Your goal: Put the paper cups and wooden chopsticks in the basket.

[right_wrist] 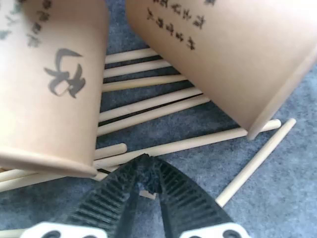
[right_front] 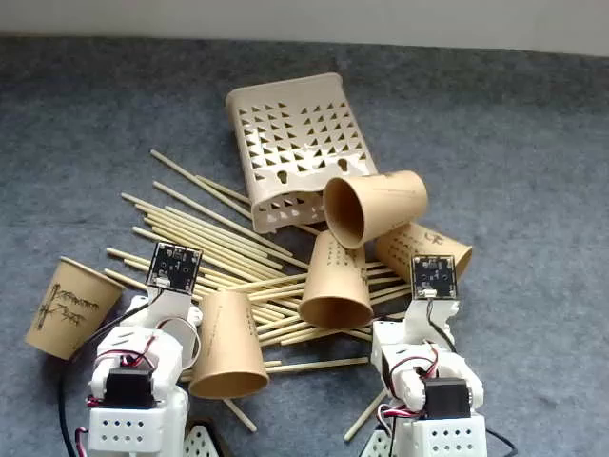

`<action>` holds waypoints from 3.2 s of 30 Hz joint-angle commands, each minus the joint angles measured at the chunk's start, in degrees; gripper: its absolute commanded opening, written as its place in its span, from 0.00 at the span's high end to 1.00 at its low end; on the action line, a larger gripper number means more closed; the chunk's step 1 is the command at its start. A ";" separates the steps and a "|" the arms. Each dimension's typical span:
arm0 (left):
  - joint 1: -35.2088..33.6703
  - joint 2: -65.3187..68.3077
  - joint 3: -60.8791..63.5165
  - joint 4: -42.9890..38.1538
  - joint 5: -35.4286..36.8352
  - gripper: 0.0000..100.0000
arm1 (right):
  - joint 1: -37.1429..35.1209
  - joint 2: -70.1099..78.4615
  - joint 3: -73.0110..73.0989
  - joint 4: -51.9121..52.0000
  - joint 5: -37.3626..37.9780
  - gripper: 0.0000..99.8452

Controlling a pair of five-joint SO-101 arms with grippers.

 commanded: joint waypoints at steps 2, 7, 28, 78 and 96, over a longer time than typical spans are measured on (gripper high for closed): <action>0.57 -0.13 1.10 0.09 0.09 0.99 | 0.57 -0.48 5.85 0.31 -0.44 0.99; 0.57 -0.13 1.10 0.09 0.09 0.99 | 0.57 -0.48 5.85 0.31 -0.44 0.99; 0.57 -0.13 1.10 0.09 0.09 0.99 | 0.31 -0.66 5.85 0.48 -0.44 0.99; 0.57 -0.13 1.10 0.09 0.09 0.99 | 1.80 -0.48 5.58 0.48 -0.44 0.99; 0.57 -0.13 1.10 0.09 0.09 0.99 | 21.41 -0.48 -28.26 -0.04 19.52 0.99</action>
